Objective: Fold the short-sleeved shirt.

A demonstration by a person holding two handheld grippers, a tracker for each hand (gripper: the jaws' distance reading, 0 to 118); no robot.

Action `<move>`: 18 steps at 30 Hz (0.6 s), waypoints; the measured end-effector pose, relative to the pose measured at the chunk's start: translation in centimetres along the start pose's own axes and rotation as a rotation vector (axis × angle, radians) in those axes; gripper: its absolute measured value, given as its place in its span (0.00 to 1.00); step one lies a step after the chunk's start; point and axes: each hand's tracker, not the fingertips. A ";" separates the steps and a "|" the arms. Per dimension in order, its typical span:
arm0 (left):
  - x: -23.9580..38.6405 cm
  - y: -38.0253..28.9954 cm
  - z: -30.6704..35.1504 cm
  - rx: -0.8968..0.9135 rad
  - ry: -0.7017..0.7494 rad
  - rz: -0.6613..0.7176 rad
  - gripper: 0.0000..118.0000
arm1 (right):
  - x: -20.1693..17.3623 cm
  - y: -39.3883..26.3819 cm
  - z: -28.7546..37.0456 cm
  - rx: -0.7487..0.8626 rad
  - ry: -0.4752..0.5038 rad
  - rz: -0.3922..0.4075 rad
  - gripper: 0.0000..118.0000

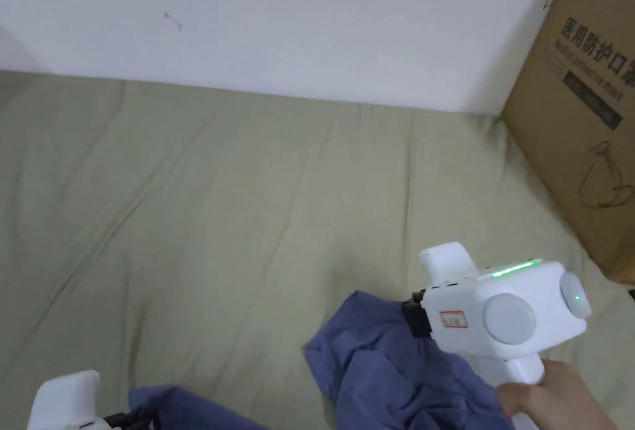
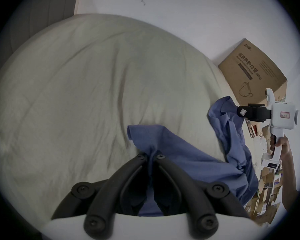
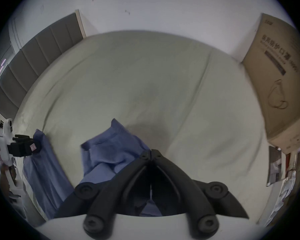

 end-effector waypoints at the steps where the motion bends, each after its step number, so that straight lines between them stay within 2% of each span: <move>1: 0.2 0.4 1.1 0.027 -0.004 -0.012 0.03 | 0.3 0.0 1.4 0.024 -0.005 -0.011 0.00; 4: 0.7 2.1 5.1 0.121 -0.085 -0.017 0.04 | 2.2 0.4 5.9 0.075 0.023 -0.077 0.00; 7: 1.6 3.4 8.2 0.194 -0.070 -0.057 0.04 | 2.9 0.4 9.4 0.140 0.000 -0.120 0.00; 12: 3.2 7.5 13.7 0.306 -0.107 -0.097 0.04 | 3.7 2.6 17.8 0.308 0.044 -0.172 0.00; 18: 7.3 15.0 22.2 0.553 -0.094 -0.226 0.04 | 6.2 7.5 27.0 0.525 -0.082 -0.148 0.00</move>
